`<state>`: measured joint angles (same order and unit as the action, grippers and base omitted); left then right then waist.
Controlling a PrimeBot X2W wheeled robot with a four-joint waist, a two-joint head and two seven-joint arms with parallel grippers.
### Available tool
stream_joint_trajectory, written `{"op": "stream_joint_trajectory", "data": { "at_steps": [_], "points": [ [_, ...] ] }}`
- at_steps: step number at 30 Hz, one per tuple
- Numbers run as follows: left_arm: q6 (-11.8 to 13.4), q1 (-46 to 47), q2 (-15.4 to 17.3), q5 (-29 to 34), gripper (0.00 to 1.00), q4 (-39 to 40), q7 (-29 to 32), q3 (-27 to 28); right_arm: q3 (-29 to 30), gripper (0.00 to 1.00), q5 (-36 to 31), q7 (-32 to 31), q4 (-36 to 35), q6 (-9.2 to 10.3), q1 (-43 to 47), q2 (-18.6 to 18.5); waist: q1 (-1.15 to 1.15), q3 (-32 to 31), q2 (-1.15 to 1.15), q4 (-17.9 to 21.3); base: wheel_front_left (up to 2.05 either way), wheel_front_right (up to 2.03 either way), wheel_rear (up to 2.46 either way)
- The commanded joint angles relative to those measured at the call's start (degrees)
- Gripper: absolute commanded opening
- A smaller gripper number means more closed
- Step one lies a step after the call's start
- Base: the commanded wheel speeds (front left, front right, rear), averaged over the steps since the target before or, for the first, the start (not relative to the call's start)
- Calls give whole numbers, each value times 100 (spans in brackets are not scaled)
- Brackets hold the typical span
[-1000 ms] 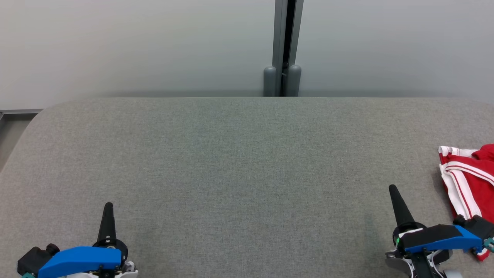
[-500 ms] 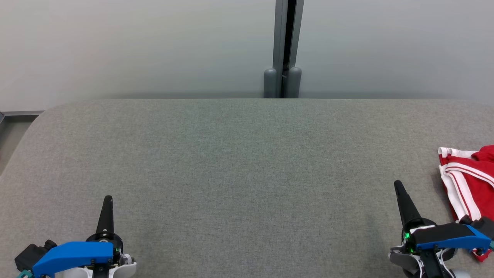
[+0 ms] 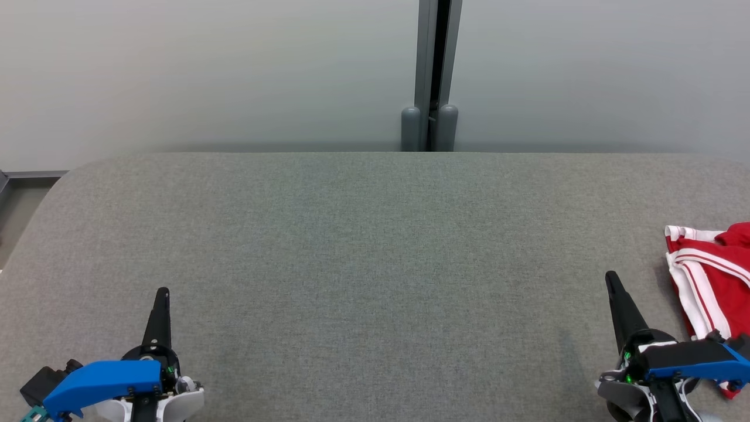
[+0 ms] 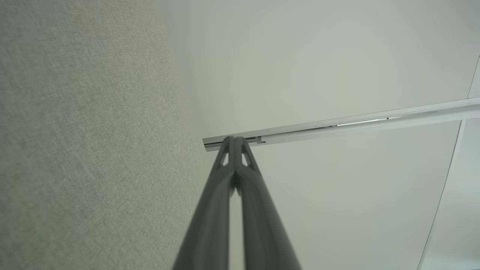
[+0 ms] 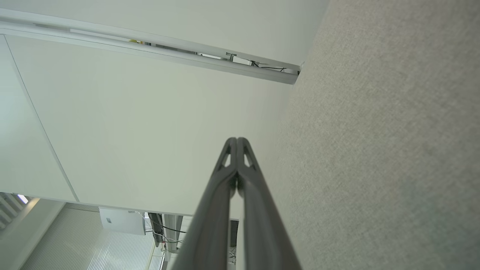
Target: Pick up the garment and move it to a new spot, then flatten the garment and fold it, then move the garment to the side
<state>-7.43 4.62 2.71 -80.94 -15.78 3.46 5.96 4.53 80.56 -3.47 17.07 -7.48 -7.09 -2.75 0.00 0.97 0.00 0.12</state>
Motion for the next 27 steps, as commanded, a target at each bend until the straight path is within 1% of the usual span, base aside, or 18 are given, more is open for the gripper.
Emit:
{"op": "stream_joint_trajectory", "data": {
  "at_steps": [1, 27],
  "points": [
    [-8, 105, 24, -132, 0, 62, 51, 19, 37, 0, 135, -48, -92, -2, 48, -19, 0, -4, 0, 0, 0, 0, 0],
    [-10, 200, 24, -1145, 0, 192, 320, 64, 214, 0, 1185, -314, -326, -2, 125, -22, 0, -76, 0, -12, 0, 0, 0]
  ]
}}
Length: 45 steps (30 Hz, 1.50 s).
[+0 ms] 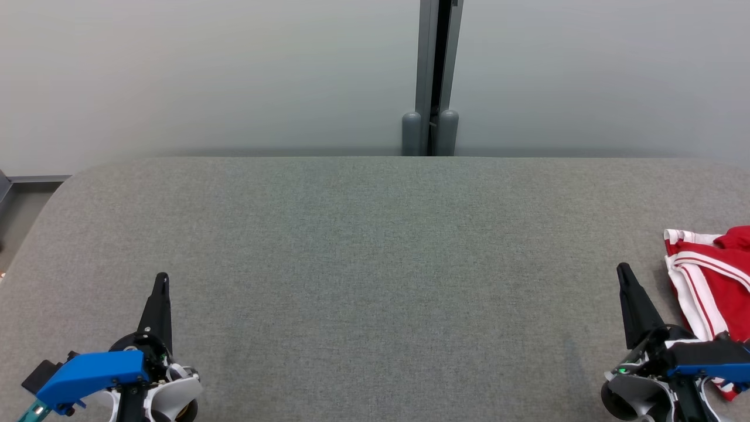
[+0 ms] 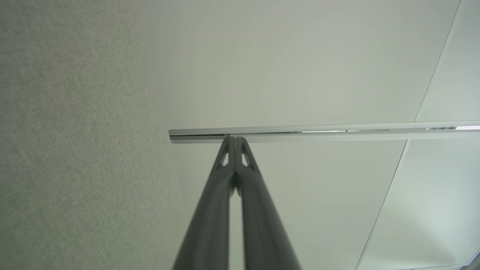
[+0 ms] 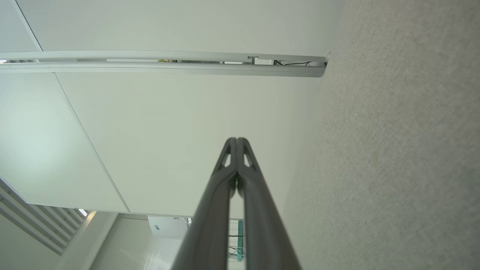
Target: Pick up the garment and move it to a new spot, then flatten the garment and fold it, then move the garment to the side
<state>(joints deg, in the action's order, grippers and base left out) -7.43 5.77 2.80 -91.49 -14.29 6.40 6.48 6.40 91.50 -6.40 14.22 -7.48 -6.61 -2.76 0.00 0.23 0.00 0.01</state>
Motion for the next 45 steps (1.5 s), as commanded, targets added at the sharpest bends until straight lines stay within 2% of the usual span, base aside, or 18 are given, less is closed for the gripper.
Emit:
{"op": "stream_joint_trajectory", "data": {
  "at_steps": [1, 45],
  "points": [
    [-10, 87, 15, -126, 0, 46, 39, 15, 34, 0, 128, -37, -50, -2, 81, -21, 0, -5, 0, -1, 0, 0, 0],
    [-10, 76, 15, -99, 0, 42, 33, 11, 28, 0, 98, -30, -45, -2, 76, -21, 0, -5, 0, -1, 0, 0, 0]
  ]
}}
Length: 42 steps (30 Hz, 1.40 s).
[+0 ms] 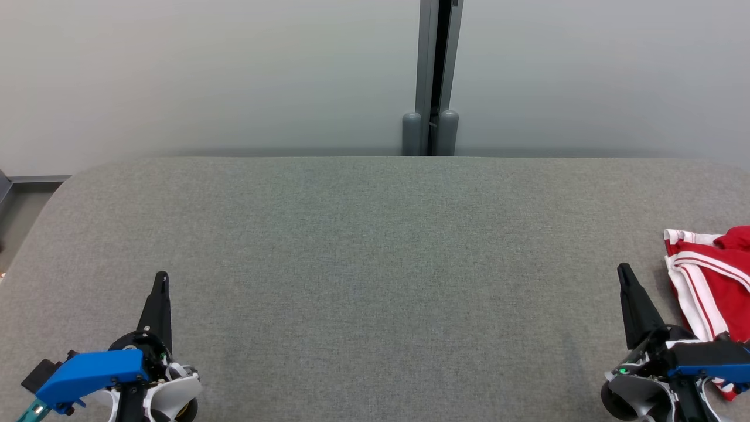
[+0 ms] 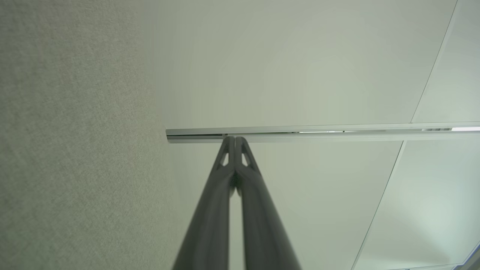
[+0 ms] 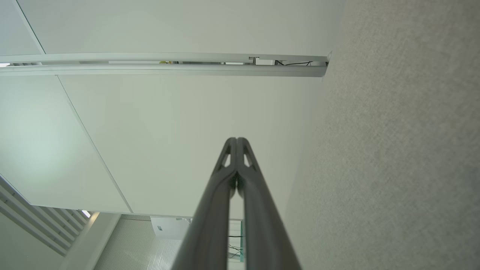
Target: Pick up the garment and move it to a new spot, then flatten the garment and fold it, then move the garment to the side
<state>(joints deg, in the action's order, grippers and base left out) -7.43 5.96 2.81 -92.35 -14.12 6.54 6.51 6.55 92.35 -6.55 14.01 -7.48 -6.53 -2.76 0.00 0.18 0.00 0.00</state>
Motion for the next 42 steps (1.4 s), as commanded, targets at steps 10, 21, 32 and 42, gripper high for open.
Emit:
{"op": "stream_joint_trajectory", "data": {
  "at_steps": [10, 21, 32, 42],
  "points": [
    [-10, 57, 14, -14, 0, 26, 19, 8, 11, 0, 14, -15, -24, -2, 69, -21, 0, 0, 0, 0, 0, 0, 0],
    [-10, 57, 14, -14, 0, 26, 18, 8, 11, 0, 14, -16, -24, -2, 69, -21, 0, 0, 0, 0, 0, 0, 0],
    [-10, 57, 14, -14, 0, 26, 18, 7, 11, 0, 14, -15, -24, -2, 68, -21, 0, 0, 0, 0, 0, 0, 0],
    [-10, 57, 14, -14, 0, 27, 18, 7, 11, 0, 14, -15, -24, -2, 69, -21, 0, 0, 0, 0, 0, 0, 0]
  ]
}}
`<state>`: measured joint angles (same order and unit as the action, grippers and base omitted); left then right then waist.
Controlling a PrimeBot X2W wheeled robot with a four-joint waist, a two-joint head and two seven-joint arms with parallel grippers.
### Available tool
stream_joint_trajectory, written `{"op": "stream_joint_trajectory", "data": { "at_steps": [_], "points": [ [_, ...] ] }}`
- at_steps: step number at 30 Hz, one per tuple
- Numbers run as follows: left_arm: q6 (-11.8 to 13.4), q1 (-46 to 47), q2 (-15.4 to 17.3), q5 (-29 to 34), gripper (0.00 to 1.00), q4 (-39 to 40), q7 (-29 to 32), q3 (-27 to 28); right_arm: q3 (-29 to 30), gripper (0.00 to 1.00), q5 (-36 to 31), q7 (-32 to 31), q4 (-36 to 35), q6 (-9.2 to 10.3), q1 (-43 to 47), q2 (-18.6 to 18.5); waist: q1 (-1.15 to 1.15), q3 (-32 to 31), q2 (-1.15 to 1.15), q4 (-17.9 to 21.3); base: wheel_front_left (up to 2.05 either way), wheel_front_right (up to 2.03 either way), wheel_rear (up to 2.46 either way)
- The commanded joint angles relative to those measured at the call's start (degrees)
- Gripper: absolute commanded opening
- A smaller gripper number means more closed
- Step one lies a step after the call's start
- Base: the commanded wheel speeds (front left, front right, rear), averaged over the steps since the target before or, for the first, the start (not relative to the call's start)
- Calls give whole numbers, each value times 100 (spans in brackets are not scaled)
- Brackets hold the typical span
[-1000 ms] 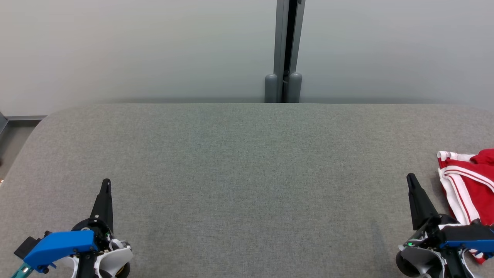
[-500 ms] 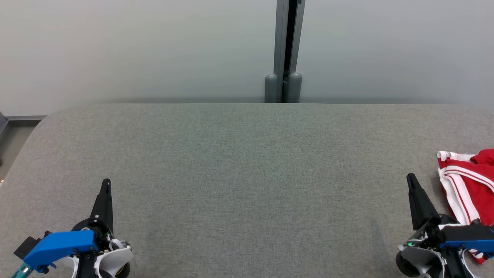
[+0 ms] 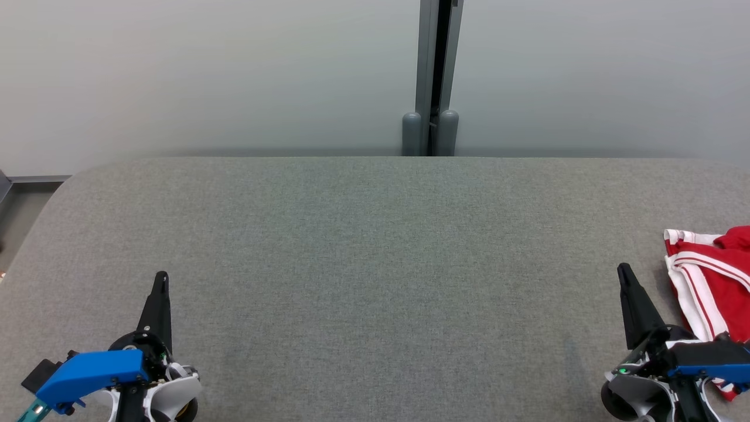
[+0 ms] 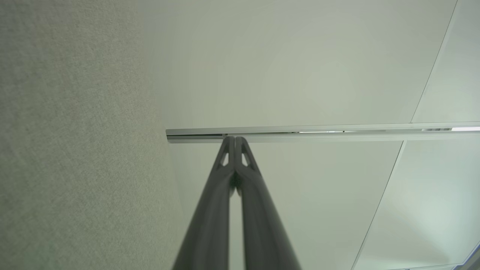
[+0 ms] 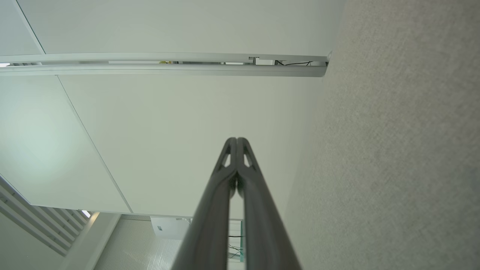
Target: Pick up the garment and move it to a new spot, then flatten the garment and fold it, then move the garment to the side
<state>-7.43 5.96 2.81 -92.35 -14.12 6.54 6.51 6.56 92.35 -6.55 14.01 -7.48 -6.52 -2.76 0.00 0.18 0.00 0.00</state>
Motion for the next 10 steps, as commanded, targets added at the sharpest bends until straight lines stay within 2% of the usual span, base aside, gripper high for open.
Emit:
{"op": "stream_joint_trajectory", "data": {
  "at_steps": [1, 10],
  "points": [
    [-10, 57, 14, -14, 0, 27, 18, 7, 10, 0, 14, -15, -24, -2, 67, -21, 0, 0, 0, 0, 0, 0, 0],
    [-10, 57, 14, -14, 0, 27, 18, 7, 10, 0, 14, -15, -24, -2, 68, -21, 0, 0, 0, 0, 0, 0, 0]
  ]
}}
